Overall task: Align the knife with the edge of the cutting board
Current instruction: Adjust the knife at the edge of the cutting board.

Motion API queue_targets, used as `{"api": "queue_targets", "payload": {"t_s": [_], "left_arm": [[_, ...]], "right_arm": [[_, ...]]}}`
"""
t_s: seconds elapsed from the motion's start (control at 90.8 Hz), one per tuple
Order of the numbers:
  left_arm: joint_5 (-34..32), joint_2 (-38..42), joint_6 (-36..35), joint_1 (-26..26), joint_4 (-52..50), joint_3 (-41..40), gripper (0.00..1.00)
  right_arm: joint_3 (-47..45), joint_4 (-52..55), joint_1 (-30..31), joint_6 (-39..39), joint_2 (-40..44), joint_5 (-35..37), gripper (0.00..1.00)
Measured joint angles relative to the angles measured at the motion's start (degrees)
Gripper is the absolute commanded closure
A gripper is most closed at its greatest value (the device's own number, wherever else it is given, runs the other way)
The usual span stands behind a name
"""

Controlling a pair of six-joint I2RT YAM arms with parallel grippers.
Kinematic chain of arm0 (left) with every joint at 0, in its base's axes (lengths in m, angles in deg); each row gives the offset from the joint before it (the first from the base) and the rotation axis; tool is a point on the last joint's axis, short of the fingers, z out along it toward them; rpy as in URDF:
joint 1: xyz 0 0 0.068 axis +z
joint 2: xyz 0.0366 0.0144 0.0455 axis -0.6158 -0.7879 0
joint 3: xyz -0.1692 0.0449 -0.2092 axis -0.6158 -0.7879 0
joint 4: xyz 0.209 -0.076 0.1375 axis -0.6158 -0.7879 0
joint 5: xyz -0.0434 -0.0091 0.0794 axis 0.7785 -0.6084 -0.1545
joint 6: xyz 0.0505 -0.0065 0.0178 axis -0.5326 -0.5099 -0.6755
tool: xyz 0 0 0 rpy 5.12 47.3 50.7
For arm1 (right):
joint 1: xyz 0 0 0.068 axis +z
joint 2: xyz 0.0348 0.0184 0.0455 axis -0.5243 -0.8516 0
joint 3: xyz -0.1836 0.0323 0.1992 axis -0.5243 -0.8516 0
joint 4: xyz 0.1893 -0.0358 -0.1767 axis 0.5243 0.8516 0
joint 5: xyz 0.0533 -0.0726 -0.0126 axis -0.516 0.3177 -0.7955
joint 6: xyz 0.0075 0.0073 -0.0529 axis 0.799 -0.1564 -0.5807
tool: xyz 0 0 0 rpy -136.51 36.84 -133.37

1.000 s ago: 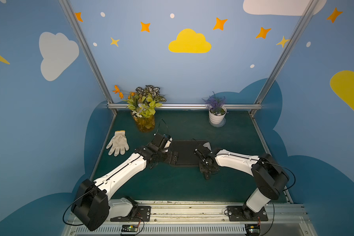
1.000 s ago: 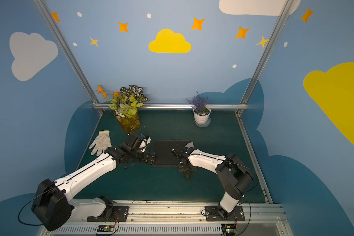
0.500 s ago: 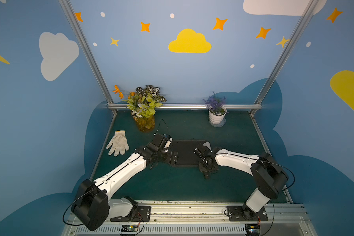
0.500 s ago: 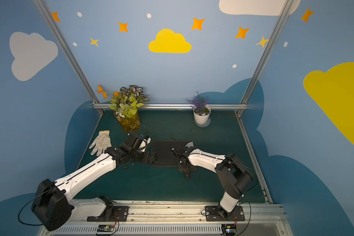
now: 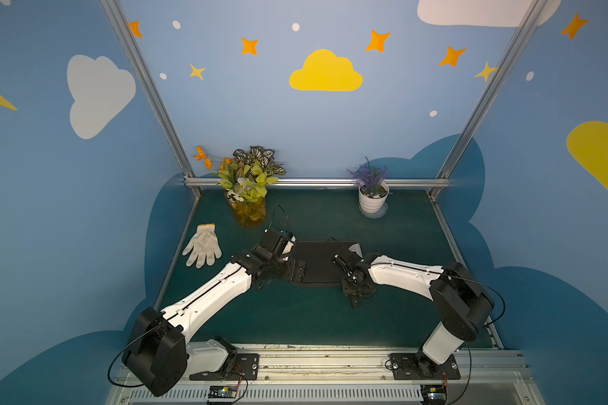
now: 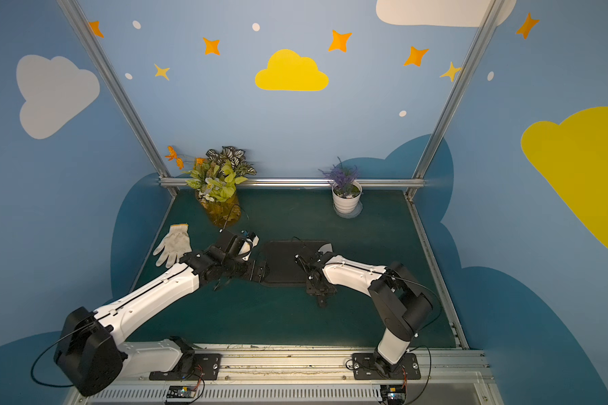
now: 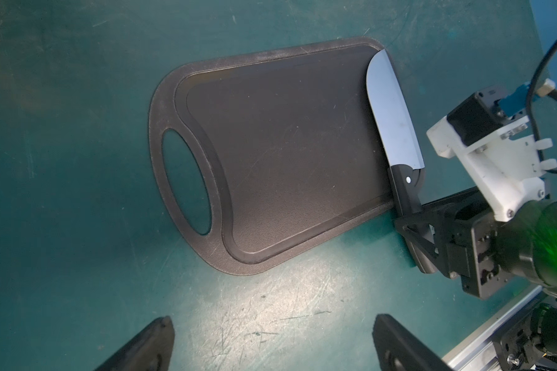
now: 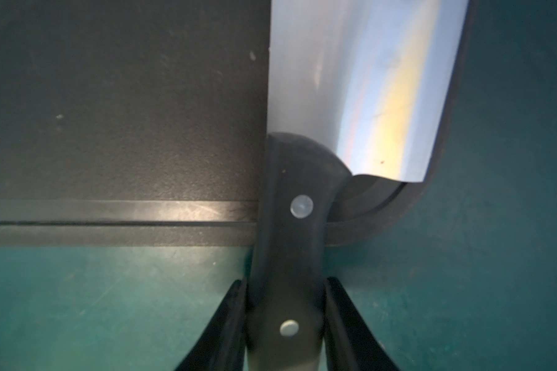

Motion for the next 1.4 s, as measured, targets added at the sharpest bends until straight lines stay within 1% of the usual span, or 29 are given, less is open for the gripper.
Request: {"api": "queue_targets", "payload": {"t_s": [0.804,0.991,1.398], "left_arm": [[-0.15,0.00,0.00,0.00,-0.02,0.00,0.00],[-0.15,0.00,0.00,0.00,-0.02,0.00,0.00],[-0.17,0.00,0.00,0.00,-0.04,0.00,0.00]], "right_arm": [[0.07,0.02,-0.02,-0.20,-0.13,0.00,0.67],[0.07,0.02,-0.02,-0.20,-0.13,0.00,0.64],[0.17,-0.02,-0.04,-0.20,-0.39,0.00,0.63]]}}
